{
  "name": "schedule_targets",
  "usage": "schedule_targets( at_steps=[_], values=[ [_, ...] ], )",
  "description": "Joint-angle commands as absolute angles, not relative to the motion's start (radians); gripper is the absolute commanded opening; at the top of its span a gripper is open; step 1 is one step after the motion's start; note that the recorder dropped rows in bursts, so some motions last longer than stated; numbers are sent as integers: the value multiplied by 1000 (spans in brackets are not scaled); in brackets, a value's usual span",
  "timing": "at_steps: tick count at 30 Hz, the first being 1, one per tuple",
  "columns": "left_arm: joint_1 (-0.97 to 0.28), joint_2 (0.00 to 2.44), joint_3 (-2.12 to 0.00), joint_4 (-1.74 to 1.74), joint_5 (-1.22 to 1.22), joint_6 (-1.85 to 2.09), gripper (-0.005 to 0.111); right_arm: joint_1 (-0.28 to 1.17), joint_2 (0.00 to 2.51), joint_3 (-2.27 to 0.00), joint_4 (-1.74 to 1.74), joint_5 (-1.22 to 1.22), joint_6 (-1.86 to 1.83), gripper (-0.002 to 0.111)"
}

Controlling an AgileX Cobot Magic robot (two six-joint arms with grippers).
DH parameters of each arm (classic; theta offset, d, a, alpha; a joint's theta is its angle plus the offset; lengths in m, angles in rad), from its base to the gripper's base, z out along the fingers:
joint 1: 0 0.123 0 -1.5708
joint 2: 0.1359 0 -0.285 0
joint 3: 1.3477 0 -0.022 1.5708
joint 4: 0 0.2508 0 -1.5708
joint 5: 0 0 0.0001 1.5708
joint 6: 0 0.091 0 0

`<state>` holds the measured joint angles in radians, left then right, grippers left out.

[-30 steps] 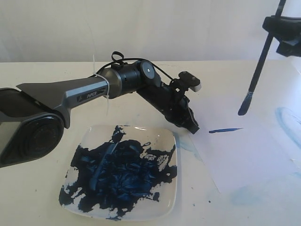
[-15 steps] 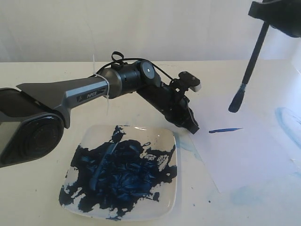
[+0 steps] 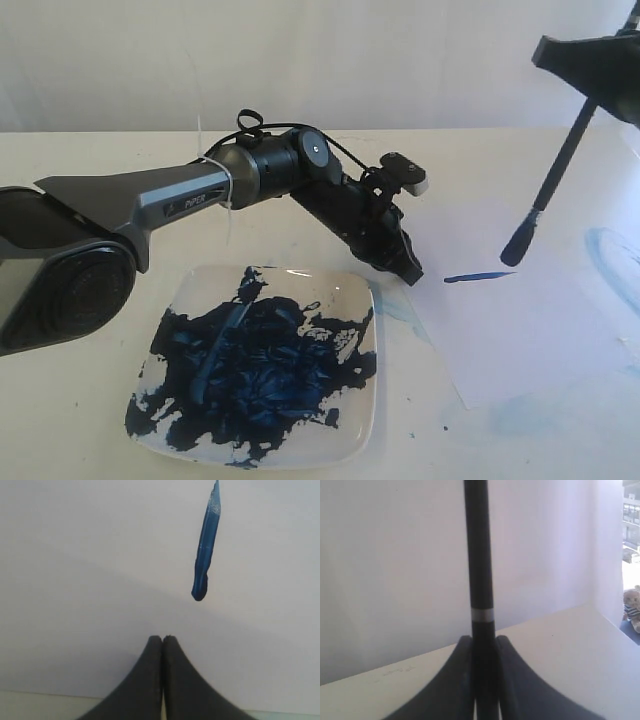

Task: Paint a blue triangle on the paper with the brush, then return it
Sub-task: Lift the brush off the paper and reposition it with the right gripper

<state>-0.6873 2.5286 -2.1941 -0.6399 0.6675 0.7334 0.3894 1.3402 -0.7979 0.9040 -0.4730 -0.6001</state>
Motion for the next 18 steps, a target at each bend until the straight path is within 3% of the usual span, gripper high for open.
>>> schedule_targets(
  at_steps=[1,10,18],
  values=[
    [-689,2538,-2188,-626,728,729,0,407,1339,-795,864,-477,-631,0],
    [-689,2538,-2188,-626,726,731,0,407,1379,-795,833,-505,-500,0],
    [-689,2538,-2188,-626,726,731,0,407,1481,-795,565,-562,-216,0]
  ],
)
